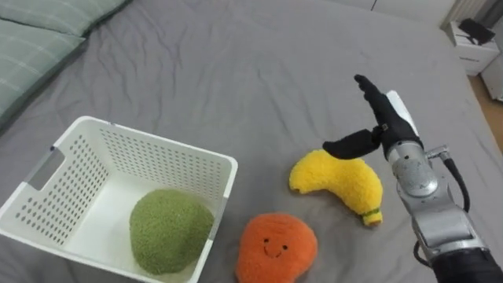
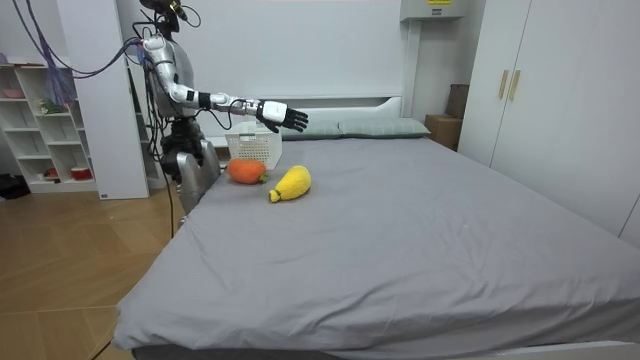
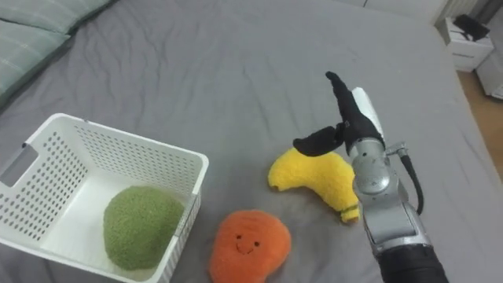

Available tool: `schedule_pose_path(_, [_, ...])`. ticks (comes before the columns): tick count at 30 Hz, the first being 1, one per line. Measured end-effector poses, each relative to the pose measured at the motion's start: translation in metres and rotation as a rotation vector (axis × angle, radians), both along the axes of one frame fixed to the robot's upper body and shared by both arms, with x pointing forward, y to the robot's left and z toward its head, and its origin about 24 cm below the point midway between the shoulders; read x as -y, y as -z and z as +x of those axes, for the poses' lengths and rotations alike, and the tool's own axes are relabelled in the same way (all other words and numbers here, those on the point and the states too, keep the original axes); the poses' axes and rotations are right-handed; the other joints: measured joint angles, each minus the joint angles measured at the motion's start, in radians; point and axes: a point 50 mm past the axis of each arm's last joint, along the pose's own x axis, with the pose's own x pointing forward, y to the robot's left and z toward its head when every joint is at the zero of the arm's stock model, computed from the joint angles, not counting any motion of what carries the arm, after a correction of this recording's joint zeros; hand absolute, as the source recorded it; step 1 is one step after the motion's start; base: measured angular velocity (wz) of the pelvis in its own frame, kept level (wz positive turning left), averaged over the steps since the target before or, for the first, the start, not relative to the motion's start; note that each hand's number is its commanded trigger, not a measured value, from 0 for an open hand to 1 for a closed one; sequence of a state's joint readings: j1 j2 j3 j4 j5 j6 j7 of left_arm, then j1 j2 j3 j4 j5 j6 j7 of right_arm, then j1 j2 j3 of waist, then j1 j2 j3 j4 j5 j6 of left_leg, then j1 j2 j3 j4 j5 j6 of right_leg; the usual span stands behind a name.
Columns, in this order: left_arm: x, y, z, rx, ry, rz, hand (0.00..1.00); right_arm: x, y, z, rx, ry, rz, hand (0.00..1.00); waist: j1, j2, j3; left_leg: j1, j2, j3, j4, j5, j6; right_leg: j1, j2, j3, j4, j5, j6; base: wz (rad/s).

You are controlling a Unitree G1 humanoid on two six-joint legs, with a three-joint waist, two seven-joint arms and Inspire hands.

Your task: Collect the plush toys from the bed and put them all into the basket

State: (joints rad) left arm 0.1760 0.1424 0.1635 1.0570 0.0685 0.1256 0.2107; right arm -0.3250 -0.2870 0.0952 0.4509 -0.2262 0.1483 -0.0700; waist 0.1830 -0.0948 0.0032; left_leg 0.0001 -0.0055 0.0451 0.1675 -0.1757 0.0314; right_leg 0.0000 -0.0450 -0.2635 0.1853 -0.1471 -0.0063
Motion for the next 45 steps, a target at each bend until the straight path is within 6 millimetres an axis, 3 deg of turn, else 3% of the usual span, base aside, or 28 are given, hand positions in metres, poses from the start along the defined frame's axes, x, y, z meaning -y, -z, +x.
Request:
schedule_pose_path(5, [0.002, -0.003, 0.030, 0.065, 0.052, 0.006, 0.00, 0.018, 0.018, 0.007, -0.093, 0.077, -0.036, 0.00, -0.010, -0.007, 0.0002, -0.059, -0.002, -0.005, 0.005, 0.009, 0.002, -0.057, -0.004, -0.010, 0.004, 0.004, -0.003, 0.06])
schedule_pose_path(9, [0.003, -0.005, 0.045, 0.113, 0.029, -0.011, 0.00, 0.030, 0.030, 0.009, -0.183, 0.118, -0.052, 0.00, -0.006, -0.017, 0.0073, -0.089, -0.002, -0.006, 0.007, 0.010, 0.002, -0.088, -0.006, -0.011, 0.001, 0.004, -0.003, 0.00])
schedule_pose_path(13, [0.003, -0.005, 0.047, 0.119, 0.025, -0.023, 0.00, 0.044, 0.042, 0.002, -0.250, 0.150, -0.103, 0.00, 0.010, -0.025, 0.0189, -0.124, -0.002, -0.005, 0.006, 0.011, 0.002, -0.125, -0.007, -0.011, 0.000, 0.004, -0.003, 0.00])
schedule_pose_path(18, [0.005, -0.002, 0.041, 0.102, 0.016, -0.045, 0.00, 0.050, 0.054, -0.007, -0.321, 0.152, -0.143, 0.00, 0.017, -0.021, 0.0224, -0.180, -0.002, -0.016, 0.007, 0.011, 0.001, -0.180, -0.007, -0.014, 0.000, 0.004, -0.003, 0.02])
schedule_pose_path(22, [0.005, -0.002, 0.041, 0.110, 0.001, -0.056, 0.00, 0.055, 0.061, -0.014, -0.356, 0.173, -0.150, 0.00, 0.023, -0.017, 0.0305, -0.188, -0.002, -0.026, 0.005, 0.011, 0.001, -0.182, -0.006, -0.026, -0.004, 0.004, -0.003, 0.08])
schedule_pose_path(28, [0.005, -0.002, 0.043, 0.116, 0.016, -0.064, 0.00, 0.064, 0.069, -0.024, -0.383, 0.233, -0.180, 0.00, 0.047, -0.016, 0.0323, -0.225, -0.006, -0.040, 0.009, 0.011, 0.001, -0.206, -0.005, -0.040, -0.017, 0.004, -0.003, 0.07])
schedule_pose_path(31, [0.006, -0.003, 0.046, 0.127, 0.022, -0.070, 0.00, 0.067, 0.070, -0.026, -0.384, 0.243, -0.211, 0.06, 0.051, -0.011, 0.0359, -0.232, -0.007, -0.050, 0.015, 0.011, 0.001, -0.207, -0.006, -0.041, -0.017, 0.004, -0.003, 0.09])
schedule_pose_path(34, [0.006, -0.003, 0.048, 0.137, 0.025, -0.069, 0.00, 0.069, 0.069, -0.026, -0.377, 0.248, -0.224, 0.27, 0.059, -0.001, 0.0425, -0.233, -0.007, -0.049, 0.016, 0.011, 0.001, -0.208, -0.007, -0.041, -0.017, 0.005, -0.003, 0.00])
schedule_pose_path(35, [0.006, -0.003, 0.049, 0.144, 0.027, -0.069, 0.00, 0.071, 0.068, -0.026, -0.376, 0.248, -0.234, 0.62, 0.063, 0.002, 0.0445, -0.233, -0.007, -0.049, 0.017, 0.011, 0.001, -0.208, -0.008, -0.041, -0.016, 0.005, -0.003, 0.00])
schedule_pose_path(36, [0.006, -0.004, 0.052, 0.153, 0.029, -0.069, 0.00, 0.074, 0.066, -0.027, -0.374, 0.251, -0.245, 0.87, 0.068, 0.004, 0.0448, -0.235, -0.007, -0.048, 0.019, 0.011, 0.001, -0.209, -0.009, -0.041, -0.015, 0.005, -0.003, 0.00])
schedule_pose_path(37, [0.006, -0.004, 0.053, 0.155, 0.030, -0.069, 0.00, 0.075, 0.066, -0.027, -0.372, 0.252, -0.253, 1.00, 0.070, 0.005, 0.0444, -0.235, -0.007, -0.048, 0.020, 0.011, 0.001, -0.209, -0.009, -0.041, -0.014, 0.005, -0.003, 0.00])
schedule_pose_path(45, [0.008, -0.004, 0.055, 0.158, 0.040, -0.074, 0.00, 0.079, 0.061, -0.025, -0.342, 0.283, -0.270, 1.00, 0.072, 0.009, 0.0432, -0.244, -0.007, -0.052, 0.027, 0.012, 0.001, -0.214, -0.010, -0.049, -0.014, 0.005, -0.004, 0.01])
